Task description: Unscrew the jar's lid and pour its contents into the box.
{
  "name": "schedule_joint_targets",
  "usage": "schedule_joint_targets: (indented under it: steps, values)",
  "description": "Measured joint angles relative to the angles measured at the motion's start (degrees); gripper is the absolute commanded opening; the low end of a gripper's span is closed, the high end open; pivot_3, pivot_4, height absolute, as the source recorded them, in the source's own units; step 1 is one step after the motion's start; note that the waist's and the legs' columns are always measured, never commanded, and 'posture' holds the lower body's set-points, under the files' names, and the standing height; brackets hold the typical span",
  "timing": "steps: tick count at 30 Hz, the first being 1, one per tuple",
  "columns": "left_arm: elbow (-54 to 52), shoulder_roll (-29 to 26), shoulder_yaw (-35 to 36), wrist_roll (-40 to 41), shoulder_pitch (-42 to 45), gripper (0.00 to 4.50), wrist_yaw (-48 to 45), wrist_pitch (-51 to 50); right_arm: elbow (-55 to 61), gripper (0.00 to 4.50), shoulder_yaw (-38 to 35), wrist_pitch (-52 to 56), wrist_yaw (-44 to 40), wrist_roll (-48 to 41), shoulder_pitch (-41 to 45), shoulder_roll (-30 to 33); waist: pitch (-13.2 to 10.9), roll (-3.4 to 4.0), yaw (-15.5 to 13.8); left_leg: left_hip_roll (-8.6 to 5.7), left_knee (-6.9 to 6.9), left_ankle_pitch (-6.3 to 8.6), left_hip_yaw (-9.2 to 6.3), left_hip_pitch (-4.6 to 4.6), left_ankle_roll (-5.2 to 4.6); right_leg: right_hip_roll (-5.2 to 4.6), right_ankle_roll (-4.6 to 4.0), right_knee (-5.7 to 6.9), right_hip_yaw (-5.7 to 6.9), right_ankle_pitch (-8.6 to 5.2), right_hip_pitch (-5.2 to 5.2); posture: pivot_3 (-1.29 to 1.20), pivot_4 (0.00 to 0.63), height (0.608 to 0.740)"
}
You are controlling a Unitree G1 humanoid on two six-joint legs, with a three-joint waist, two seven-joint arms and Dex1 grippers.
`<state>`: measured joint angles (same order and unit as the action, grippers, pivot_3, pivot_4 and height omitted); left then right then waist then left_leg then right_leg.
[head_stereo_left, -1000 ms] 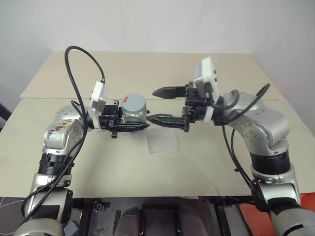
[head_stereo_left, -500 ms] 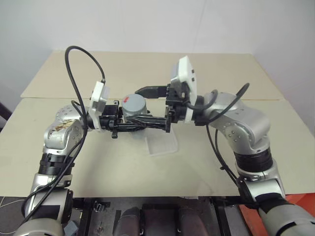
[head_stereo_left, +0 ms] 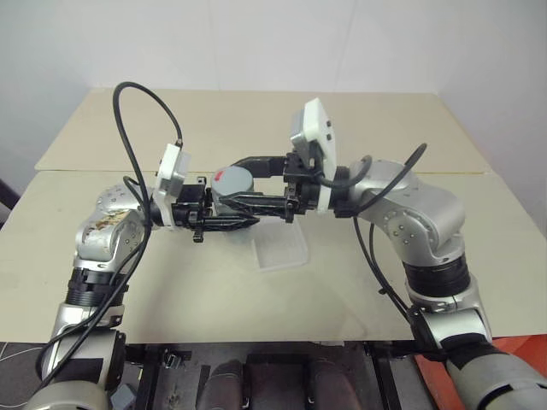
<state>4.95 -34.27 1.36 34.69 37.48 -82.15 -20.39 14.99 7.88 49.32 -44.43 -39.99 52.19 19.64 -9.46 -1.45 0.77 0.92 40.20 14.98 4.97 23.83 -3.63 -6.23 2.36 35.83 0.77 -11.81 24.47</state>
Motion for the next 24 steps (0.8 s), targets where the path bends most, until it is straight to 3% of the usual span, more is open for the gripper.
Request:
schedule_joint_targets:
  steps: [5, 8, 13, 19, 24]
  values:
    - [0.6, -0.1, -0.3, -1.4, -0.4, 1.93, -0.5, 0.7, -2.4, 2.77, -11.2, 3.5, 4.5, -7.9, 7.4, -0.5, 0.0, 0.0, -0.1, 0.01, -0.02, 0.0, -0.02, 0.0, 0.0, 0.0, 0.0, -0.04, 0.04, 0.0, -0.02, 0.0, 0.15, 0.74]
    - [0.8, -0.1, -0.3, -1.8, -0.4, 1.93, -0.5, 0.8, -1.7, 2.77, -11.9, 3.0, 6.0, -6.7, 5.8, 1.7, 0.0, 0.0, -0.2, -0.01, -0.02, 0.01, -0.02, 0.0, -0.02, -0.02, 0.0, -0.08, 0.04, 0.0, -0.06, 0.0, 0.15, 0.74]
    - [0.9, -0.1, 0.5, -1.9, -0.8, 1.93, 2.0, 0.9, 0.6, 2.77, -9.6, -4.6, 10.2, 6.2, -10.5, 8.6, 0.0, -0.01, -0.5, -0.06, -0.02, 0.02, 0.01, 0.02, -0.04, -0.07, 0.03, -0.07, 0.01, -0.02, -0.04, 0.0, 0.15, 0.74]
    - [0.5, -0.1, 2.2, -2.2, -3.3, 1.93, 6.9, 0.9, 1.3, 2.77, -9.5, -10.1, 14.7, 15.6, -31.5, 10.9, 0.0, -0.02, 0.0, -0.04, -0.04, 0.01, 0.05, 0.02, -0.01, -0.05, 0.04, -0.08, -0.08, -0.02, 0.02, 0.0, 0.15, 0.74]
    - [0.0, 0.3, 2.3, -3.1, -3.9, 1.93, 10.7, 1.3, -3.4, 2.77, -8.0, -12.6, 17.8, 21.0, -35.9, 8.8, 0.0, -0.02, 0.3, -0.03, -0.05, -0.02, 0.03, -0.14, 0.03, -0.03, 0.02, -0.15, -0.13, -0.04, -0.01, 0.0, 0.15, 0.74]
